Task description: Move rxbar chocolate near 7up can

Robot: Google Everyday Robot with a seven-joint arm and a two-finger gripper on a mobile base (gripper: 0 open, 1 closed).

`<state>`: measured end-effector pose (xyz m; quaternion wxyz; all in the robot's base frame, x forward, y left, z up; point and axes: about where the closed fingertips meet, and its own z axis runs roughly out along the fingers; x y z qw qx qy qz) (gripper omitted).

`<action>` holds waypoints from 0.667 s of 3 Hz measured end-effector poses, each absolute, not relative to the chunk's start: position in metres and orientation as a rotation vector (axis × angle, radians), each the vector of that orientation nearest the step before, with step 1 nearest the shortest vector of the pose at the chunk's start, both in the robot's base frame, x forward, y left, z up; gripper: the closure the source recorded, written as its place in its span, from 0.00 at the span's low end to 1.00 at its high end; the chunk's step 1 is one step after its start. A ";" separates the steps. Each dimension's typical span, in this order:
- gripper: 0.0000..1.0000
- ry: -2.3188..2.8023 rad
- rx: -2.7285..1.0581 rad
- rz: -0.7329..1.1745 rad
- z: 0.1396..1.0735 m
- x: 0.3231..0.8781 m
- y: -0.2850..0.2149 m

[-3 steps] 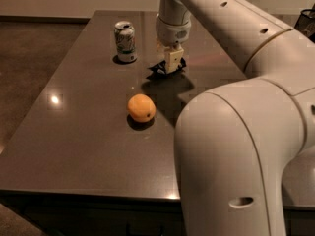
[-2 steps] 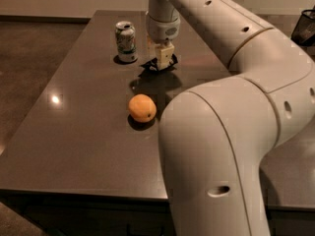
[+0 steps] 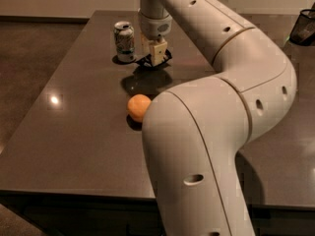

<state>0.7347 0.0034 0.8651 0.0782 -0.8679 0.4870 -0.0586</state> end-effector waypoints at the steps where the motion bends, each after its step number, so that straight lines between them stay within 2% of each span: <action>1: 0.40 1.452 -2.591 -0.184 0.863 0.739 0.006; 2: 0.08 1.445 -2.582 -0.191 0.859 0.744 0.009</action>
Offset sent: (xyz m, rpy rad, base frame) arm 0.0041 0.0027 -0.0018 0.0053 -0.0094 0.0010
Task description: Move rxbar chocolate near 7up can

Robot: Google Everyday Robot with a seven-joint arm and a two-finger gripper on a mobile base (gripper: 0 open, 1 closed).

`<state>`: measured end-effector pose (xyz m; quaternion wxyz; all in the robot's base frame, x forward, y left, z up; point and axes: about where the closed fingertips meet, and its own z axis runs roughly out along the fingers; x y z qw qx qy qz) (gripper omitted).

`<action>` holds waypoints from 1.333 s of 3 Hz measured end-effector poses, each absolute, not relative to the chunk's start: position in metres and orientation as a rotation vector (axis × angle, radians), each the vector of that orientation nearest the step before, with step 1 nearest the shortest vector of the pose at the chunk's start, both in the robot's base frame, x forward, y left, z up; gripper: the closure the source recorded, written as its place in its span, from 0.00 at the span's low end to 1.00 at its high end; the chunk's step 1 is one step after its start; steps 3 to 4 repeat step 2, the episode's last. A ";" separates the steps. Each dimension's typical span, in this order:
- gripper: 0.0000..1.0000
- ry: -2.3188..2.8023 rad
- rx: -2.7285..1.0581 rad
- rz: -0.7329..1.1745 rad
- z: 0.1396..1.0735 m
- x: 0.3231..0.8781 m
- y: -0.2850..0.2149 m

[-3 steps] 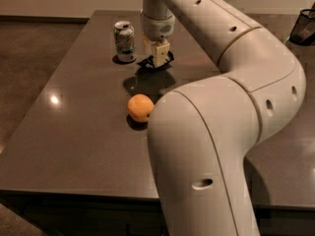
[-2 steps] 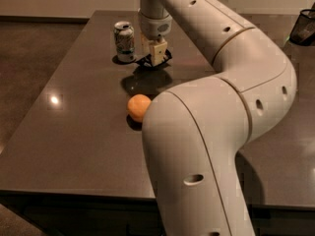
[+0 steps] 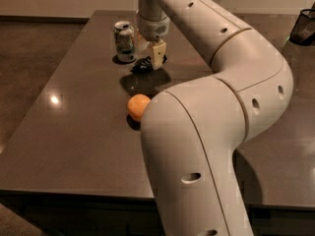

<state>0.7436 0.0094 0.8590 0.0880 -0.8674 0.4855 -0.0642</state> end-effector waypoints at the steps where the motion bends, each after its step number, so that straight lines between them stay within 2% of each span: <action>1: 0.00 1.443 -2.580 -0.193 0.857 0.745 0.011; 4: 0.00 1.443 -2.580 -0.193 0.857 0.745 0.011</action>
Offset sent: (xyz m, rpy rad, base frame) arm 0.0017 0.0012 -0.0019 0.0020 -0.0030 0.0005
